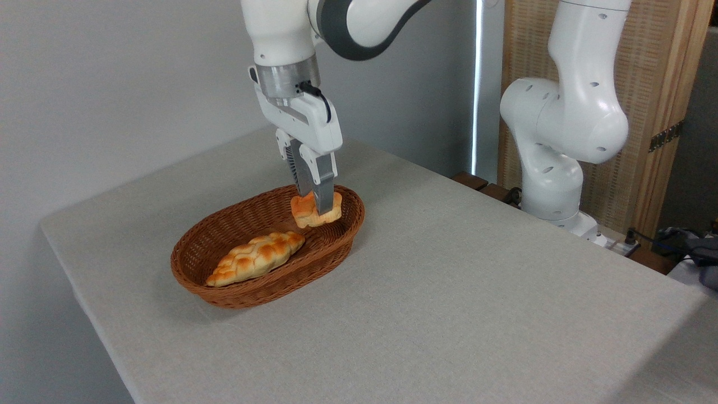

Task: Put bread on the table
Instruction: 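Lift the bun out of the basket and carry it beside the basket, then lower the held bun onto the table surface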

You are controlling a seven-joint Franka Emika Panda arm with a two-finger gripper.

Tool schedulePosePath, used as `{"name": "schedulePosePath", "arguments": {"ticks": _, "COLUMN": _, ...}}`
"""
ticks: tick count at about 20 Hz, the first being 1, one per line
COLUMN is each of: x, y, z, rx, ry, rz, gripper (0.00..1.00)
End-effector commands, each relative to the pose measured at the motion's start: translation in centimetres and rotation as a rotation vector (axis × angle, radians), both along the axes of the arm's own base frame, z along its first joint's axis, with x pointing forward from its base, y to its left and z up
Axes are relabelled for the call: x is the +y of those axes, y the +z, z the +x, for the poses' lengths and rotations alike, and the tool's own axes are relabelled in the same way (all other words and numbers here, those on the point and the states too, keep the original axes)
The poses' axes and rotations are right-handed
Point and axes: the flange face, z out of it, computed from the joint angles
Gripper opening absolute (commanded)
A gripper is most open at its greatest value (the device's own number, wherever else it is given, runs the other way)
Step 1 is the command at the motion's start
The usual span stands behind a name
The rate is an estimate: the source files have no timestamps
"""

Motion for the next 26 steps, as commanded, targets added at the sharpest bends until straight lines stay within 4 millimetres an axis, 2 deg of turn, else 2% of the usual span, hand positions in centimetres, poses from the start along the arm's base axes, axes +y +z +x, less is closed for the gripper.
{"name": "schedulePosePath", "arguments": {"ticks": 1, "x": 2.4, "y": 3.5, "z": 3.6, "rx": 0.026, "ry": 0.045, "rz": -0.025, "gripper": 0.54}}
{"name": "schedulePosePath", "arguments": {"ticks": 3, "x": 3.9, "y": 5.1, "z": 6.2, "rx": 0.004, "ry": 0.083, "rz": -0.040, "gripper": 0.54}}
{"name": "schedulePosePath", "arguments": {"ticks": 5, "x": 5.9, "y": 5.4, "z": 8.3, "rx": -0.009, "ry": 0.123, "rz": -0.047, "gripper": 0.54}}
{"name": "schedulePosePath", "arguments": {"ticks": 8, "x": 9.1, "y": 3.8, "z": 11.2, "rx": -0.003, "ry": 0.118, "rz": -0.041, "gripper": 0.54}}
{"name": "schedulePosePath", "arguments": {"ticks": 11, "x": 13.1, "y": 1.7, "z": 12.8, "rx": 0.018, "ry": 0.086, "rz": -0.033, "gripper": 0.54}}
{"name": "schedulePosePath", "arguments": {"ticks": 13, "x": 15.1, "y": 1.0, "z": 14.2, "rx": -0.040, "ry": 0.097, "rz": -0.031, "gripper": 0.55}}
{"name": "schedulePosePath", "arguments": {"ticks": 16, "x": 15.5, "y": -2.0, "z": 16.1, "rx": -0.066, "ry": 0.106, "rz": -0.018, "gripper": 0.57}}
{"name": "schedulePosePath", "arguments": {"ticks": 17, "x": 15.3, "y": -2.7, "z": 16.5, "rx": -0.068, "ry": 0.112, "rz": -0.015, "gripper": 0.67}}
{"name": "schedulePosePath", "arguments": {"ticks": 18, "x": 15.2, "y": -3.3, "z": 16.7, "rx": -0.062, "ry": 0.108, "rz": -0.013, "gripper": 0.70}}
{"name": "schedulePosePath", "arguments": {"ticks": 19, "x": 15.0, "y": -3.4, "z": 16.7, "rx": -0.060, "ry": 0.105, "rz": -0.013, "gripper": 0.72}}
{"name": "schedulePosePath", "arguments": {"ticks": 20, "x": 14.9, "y": -3.6, "z": 16.7, "rx": -0.057, "ry": 0.107, "rz": -0.013, "gripper": 0.81}}
{"name": "schedulePosePath", "arguments": {"ticks": 23, "x": 14.7, "y": -4.4, "z": 17.1, "rx": -0.063, "ry": 0.101, "rz": -0.008, "gripper": 0.93}}
{"name": "schedulePosePath", "arguments": {"ticks": 26, "x": 14.9, "y": -4.4, "z": 17.4, "rx": -0.080, "ry": 0.092, "rz": 0.003, "gripper": 1.00}}
